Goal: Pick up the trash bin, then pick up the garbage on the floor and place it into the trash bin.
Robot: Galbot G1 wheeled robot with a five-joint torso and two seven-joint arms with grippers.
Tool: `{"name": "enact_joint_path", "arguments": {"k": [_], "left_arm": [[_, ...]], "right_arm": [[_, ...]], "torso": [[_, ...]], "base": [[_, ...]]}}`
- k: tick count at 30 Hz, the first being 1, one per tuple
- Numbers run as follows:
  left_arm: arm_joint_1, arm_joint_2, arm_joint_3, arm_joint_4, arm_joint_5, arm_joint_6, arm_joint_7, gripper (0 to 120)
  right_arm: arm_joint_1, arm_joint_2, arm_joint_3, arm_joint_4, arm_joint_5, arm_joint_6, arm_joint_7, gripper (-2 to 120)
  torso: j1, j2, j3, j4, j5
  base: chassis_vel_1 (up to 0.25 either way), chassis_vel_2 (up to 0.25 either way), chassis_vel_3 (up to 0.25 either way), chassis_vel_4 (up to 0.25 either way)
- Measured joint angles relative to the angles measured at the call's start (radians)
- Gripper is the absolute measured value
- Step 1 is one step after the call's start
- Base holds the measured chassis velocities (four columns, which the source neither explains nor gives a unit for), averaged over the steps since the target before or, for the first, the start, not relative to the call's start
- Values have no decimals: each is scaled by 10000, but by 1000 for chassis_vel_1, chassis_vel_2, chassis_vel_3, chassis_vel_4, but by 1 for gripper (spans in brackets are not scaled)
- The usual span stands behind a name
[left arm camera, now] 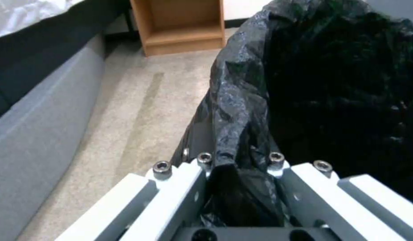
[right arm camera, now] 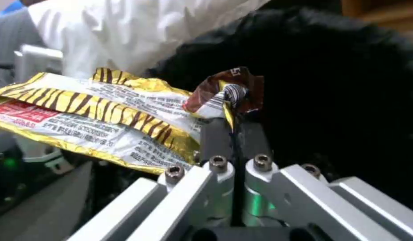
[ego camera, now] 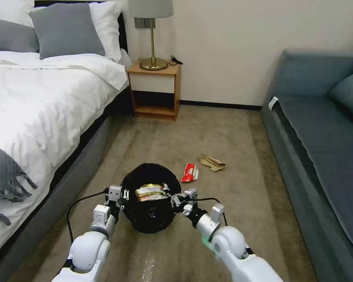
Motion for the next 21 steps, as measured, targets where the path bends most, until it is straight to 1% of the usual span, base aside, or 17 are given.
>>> {"name": "enact_joint_path", "arguments": {"k": [4, 9, 11, 12, 14, 16, 17, 20, 21], "left_arm": [[-28, -6, 28, 2, 7, -24, 10, 4], [-107, 57, 5, 62, -58, -26, 15, 4], [-139, 76, -2, 105, -118, -26, 16, 4], [-139, 76, -2, 105, -118, -26, 16, 4], [-205, 77, -5, 183, -178, -34, 10, 4], [-248, 80, -5, 210, -227, -40, 21, 4], [-248, 80, -5, 210, -227, -40, 21, 4], [-303, 107, -46, 211, -307, -43, 0, 4], [-303, 107, -46, 211, -307, -43, 0, 4]], "right_arm": [[245, 152, -95, -538, -213, 12, 202, 0], [652, 311, 51, -1569, -881, 99, 350, 0], [762, 365, 119, -1900, -1015, 174, 438, 5], [762, 365, 119, -1900, -1015, 174, 438, 5], [809, 440, 223, -2048, -1361, 284, 676, 16], [772, 483, 280, -2001, -1532, 334, 742, 25], [772, 483, 280, -2001, -1532, 334, 742, 25], [683, 545, 307, -1844, -1892, 488, 813, 39], [683, 545, 307, -1844, -1892, 488, 813, 39]], "torso": [[0, -1, 0, 0, 3], [0, 0, 0, 0, 1], [0, -1, 0, 0, 3], [0, -1, 0, 0, 3], [0, -1, 0, 0, 2], [0, 0, 0, 0, 2], [0, 0, 0, 0, 2], [0, 0, 0, 0, 2], [0, 0, 0, 0, 2]], "base": [[0, 0, 0, 0], [0, 0, 0, 0], [0, 0, 0, 0], [0, 0, 0, 0], [0, 0, 0, 0], [0, 0, 0, 0], [0, 0, 0, 0], [0, 0, 0, 0], [0, 0, 0, 0]]}}
